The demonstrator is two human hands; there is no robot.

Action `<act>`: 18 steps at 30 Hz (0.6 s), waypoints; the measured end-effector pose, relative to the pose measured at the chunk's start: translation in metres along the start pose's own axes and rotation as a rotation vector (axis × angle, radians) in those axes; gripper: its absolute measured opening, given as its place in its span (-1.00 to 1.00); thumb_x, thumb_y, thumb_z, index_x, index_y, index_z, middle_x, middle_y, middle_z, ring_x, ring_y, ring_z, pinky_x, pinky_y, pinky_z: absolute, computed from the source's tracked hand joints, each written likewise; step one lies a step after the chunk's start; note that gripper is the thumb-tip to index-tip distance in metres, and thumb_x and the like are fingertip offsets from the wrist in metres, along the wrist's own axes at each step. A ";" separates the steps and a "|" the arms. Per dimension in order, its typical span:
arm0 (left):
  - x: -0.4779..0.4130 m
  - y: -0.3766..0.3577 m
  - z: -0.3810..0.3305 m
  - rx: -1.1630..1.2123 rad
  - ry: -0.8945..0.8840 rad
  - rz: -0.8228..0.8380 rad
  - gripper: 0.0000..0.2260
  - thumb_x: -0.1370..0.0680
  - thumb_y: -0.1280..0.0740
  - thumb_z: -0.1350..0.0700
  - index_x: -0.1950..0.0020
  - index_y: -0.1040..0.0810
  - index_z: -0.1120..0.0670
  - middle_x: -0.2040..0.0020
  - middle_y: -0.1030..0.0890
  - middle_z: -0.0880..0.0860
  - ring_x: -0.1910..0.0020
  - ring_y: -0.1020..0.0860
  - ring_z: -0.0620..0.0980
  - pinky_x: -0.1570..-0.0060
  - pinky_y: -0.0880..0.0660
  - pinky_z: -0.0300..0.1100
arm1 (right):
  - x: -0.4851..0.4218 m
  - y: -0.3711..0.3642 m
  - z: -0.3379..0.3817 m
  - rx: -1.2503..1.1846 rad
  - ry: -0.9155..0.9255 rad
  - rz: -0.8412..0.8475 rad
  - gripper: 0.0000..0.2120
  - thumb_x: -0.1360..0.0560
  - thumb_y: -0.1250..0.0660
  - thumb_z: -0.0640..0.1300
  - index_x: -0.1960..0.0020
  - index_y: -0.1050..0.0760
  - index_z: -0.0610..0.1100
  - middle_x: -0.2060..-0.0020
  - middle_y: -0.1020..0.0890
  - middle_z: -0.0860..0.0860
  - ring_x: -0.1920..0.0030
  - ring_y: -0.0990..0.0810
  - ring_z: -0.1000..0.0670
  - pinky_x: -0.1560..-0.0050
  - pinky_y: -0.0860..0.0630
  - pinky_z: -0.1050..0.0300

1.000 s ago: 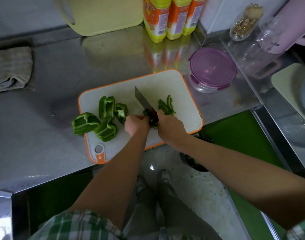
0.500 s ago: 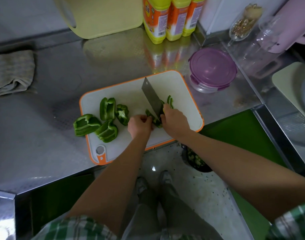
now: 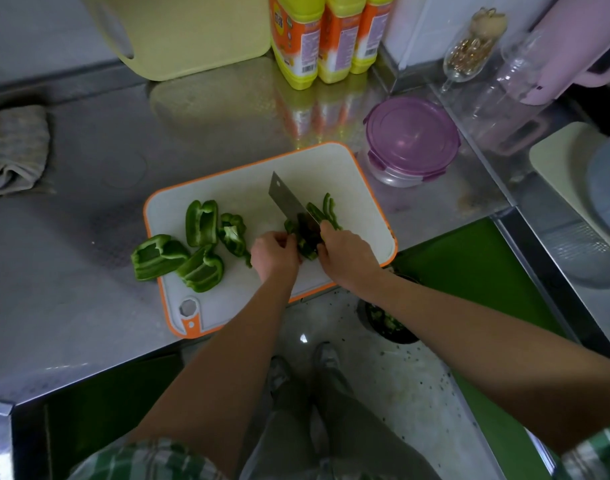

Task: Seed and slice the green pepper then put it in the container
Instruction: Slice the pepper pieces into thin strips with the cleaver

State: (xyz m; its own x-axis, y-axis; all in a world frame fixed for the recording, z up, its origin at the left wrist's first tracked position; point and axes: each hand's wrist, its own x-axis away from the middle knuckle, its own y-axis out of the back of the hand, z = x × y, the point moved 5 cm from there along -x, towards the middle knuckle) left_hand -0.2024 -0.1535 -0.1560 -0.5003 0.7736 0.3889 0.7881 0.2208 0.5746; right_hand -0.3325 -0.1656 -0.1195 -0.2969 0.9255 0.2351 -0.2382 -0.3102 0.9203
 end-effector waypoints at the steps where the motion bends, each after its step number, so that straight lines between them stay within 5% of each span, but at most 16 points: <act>1: 0.000 0.000 0.000 -0.005 -0.007 0.000 -0.80 -0.59 -0.31 0.06 -0.01 -0.68 0.14 0.23 -0.69 0.11 0.18 -0.64 0.03 0.21 -0.49 -0.20 | 0.000 0.000 0.000 0.000 -0.006 -0.005 -0.84 -0.63 -0.12 -0.12 -0.14 -0.31 -0.18 0.25 -0.44 -0.05 0.23 -0.52 -0.11 0.30 -0.30 0.09; 6: -0.004 0.006 0.003 -0.003 -0.003 -0.026 -0.77 -0.60 -0.27 0.05 0.02 -0.66 0.15 0.24 -0.68 0.10 0.17 -0.64 0.07 0.13 -0.56 -0.11 | -0.005 -0.001 0.004 0.021 0.005 -0.012 -0.85 -0.63 -0.11 -0.12 -0.14 -0.30 -0.18 0.18 -0.57 -0.12 0.20 -0.57 -0.16 0.29 -0.32 0.08; 18: 0.006 0.013 -0.003 0.033 0.072 0.007 -0.78 -0.50 -0.42 -0.04 -0.01 -0.66 0.08 0.33 -0.67 0.05 0.29 -0.63 -0.06 0.11 -0.54 -0.19 | -0.001 0.015 0.004 -0.115 0.044 -0.091 -0.81 -0.61 -0.16 -0.11 -0.14 -0.34 -0.21 0.32 -0.40 0.00 0.32 -0.46 -0.08 0.34 -0.29 0.12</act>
State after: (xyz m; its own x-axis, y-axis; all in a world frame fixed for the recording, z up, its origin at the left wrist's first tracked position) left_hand -0.1964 -0.1478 -0.1438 -0.5186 0.7306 0.4442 0.8023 0.2362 0.5482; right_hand -0.3318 -0.1700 -0.1048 -0.3091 0.9413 0.1356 -0.3700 -0.2504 0.8947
